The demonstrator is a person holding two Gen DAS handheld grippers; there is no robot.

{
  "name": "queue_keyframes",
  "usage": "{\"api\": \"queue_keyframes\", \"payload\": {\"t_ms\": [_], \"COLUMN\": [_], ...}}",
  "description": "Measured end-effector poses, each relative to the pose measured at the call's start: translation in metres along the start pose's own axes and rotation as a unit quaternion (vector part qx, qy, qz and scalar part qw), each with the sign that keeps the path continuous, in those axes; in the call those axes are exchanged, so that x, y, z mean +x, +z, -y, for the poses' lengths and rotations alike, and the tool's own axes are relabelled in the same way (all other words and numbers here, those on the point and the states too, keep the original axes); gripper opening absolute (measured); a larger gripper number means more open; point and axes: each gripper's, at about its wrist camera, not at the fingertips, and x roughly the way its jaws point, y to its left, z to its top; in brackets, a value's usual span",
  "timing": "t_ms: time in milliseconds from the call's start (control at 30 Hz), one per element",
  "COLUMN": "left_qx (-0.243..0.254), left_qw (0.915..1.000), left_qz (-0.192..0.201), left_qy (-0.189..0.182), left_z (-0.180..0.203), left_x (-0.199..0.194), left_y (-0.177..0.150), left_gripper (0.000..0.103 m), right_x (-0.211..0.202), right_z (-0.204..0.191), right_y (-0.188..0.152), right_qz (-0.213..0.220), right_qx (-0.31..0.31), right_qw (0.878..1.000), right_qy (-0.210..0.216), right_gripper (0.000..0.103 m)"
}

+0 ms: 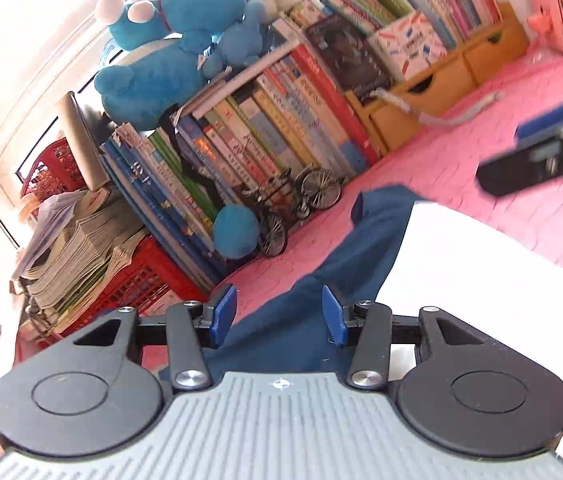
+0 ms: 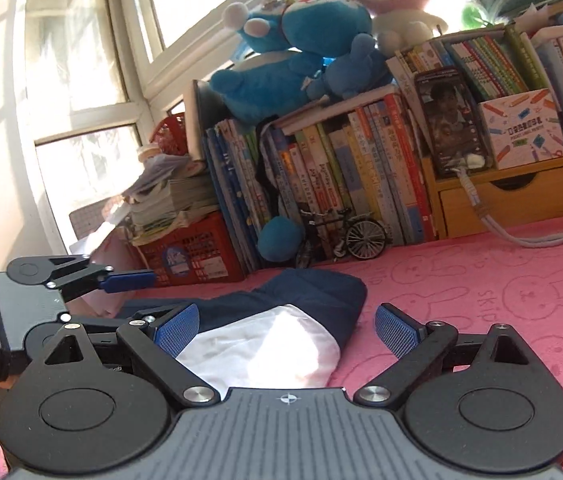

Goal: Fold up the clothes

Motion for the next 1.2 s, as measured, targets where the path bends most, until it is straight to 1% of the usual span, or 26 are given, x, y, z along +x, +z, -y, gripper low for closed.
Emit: {"api": "queue_keyframes", "payload": {"t_ms": [33,67,133,200,233,267,333,400,433,500,533,567,600,633,667,700,733,767,800,833,900,933,1000,1067,1133,1200], "left_qx": [-0.019,-0.045,-0.088,-0.113,-0.111,-0.111,-0.137,-0.177,-0.208,-0.271,-0.308,-0.346,-0.385,-0.427,-0.472,-0.517,-0.559,-0.584,-0.595,-0.592,-0.573,-0.567,-0.565,-0.574,-0.575,-0.589], "left_qw": [0.9997,0.9986,0.9946,0.9903,0.9895,0.9887,0.9841,0.9764,0.9703,0.9540,0.9420,0.9275,0.9099,0.8864,0.8563,0.8218,0.7839,0.7577,0.7457,0.7460,0.7597,0.7623,0.7571,0.7503,0.7506,0.7337], "left_qz": [-0.013,-0.028,-0.055,-0.078,-0.089,-0.097,-0.113,-0.124,-0.123,-0.118,-0.115,-0.112,-0.109,-0.109,-0.113,-0.118,-0.122,-0.127,-0.130,-0.132,-0.141,-0.147,-0.160,-0.159,-0.153,-0.157], "left_qy": [0.004,0.004,0.008,0.019,0.025,0.024,0.013,0.002,-0.014,-0.049,-0.067,-0.086,-0.110,-0.142,-0.176,-0.210,-0.242,-0.262,-0.271,-0.274,-0.273,-0.275,-0.286,-0.286,-0.287,-0.300], "left_z": [-0.007,-0.017,-0.036,-0.053,-0.058,-0.061,-0.072,-0.087,-0.097,-0.118,-0.130,-0.143,-0.153,-0.162,-0.167,-0.172,-0.176,-0.177,-0.175,-0.173,-0.165,-0.160,-0.150,-0.142,-0.139,-0.140], "left_x": [0.005,0.010,0.017,0.022,0.026,0.029,0.029,0.021,0.015,0.003,-0.004,-0.011,-0.016,-0.018,-0.017,-0.016,-0.014,-0.011,-0.009,-0.007,-0.002,0.002,0.011,0.016,0.016,0.017], "left_y": [-0.007,-0.013,-0.025,-0.037,-0.044,-0.052,-0.064,-0.072,-0.076,-0.084,-0.089,-0.094,-0.101,-0.109,-0.119,-0.129,-0.139,-0.147,-0.151,-0.153,-0.151,-0.151,-0.151,-0.156,-0.158,-0.165], "left_gripper": [0.046,0.046,0.046,0.046,0.046,0.046,0.046,0.044,0.044,0.045,0.046,0.048,0.051,0.053,0.058,0.059,0.059,0.059,0.059,0.059,0.060,0.060,0.061,0.059,0.057,0.044], "right_x": [-0.007,-0.016,-0.034,-0.050,-0.057,-0.061,-0.062,-0.061,-0.060,-0.050,-0.044,-0.037,-0.029,-0.021,-0.013,-0.005,0.003,0.009,0.015,0.020,0.027,0.031,0.041,0.051,0.063,0.077], "right_z": [-0.004,-0.008,-0.014,-0.015,-0.014,-0.011,-0.007,-0.002,0.001,0.011,0.015,0.019,0.024,0.028,0.032,0.036,0.039,0.042,0.043,0.045,0.045,0.045,0.046,0.046,0.044,0.040], "right_y": [-0.003,-0.007,-0.013,-0.018,-0.021,-0.024,-0.027,-0.029,-0.030,-0.027,-0.026,-0.025,-0.024,-0.023,-0.024,-0.024,-0.026,-0.028,-0.031,-0.033,-0.033,-0.032,-0.028,-0.025,-0.022,-0.019], "right_qz": [-0.004,-0.009,-0.024,-0.036,-0.043,-0.050,-0.064,-0.078,-0.084,-0.095,-0.100,-0.105,-0.109,-0.113,-0.118,-0.124,-0.129,-0.133,-0.135,-0.135,-0.129,-0.130,-0.132,-0.134,-0.137,-0.140], "right_qx": [-0.019,-0.036,-0.052,-0.036,-0.022,-0.004,0.026,0.054,0.068,0.093,0.105,0.118,0.132,0.146,0.158,0.172,0.189,0.205,0.220,0.233,0.238,0.241,0.247,0.250,0.233,0.209], "right_qw": [1.000,0.999,0.998,0.999,0.998,0.998,0.996,0.993,0.992,0.988,0.986,0.984,0.981,0.979,0.976,0.973,0.968,0.964,0.960,0.957,0.957,0.956,0.954,0.953,0.958,0.963], "right_qy": [-0.019,-0.024,-0.012,0.015,0.028,0.040,0.055,0.065,0.070,0.079,0.082,0.085,0.086,0.089,0.092,0.096,0.100,0.104,0.108,0.110,0.105,0.105,0.107,0.106,0.097,0.095], "right_gripper": [0.096,0.096,0.095,0.095,0.095,0.096,0.096,0.096,0.096,0.096,0.096,0.096,0.096,0.096,0.095,0.094,0.093,0.092,0.092,0.092,0.090,0.090,0.090,0.090,0.090,0.090]}}
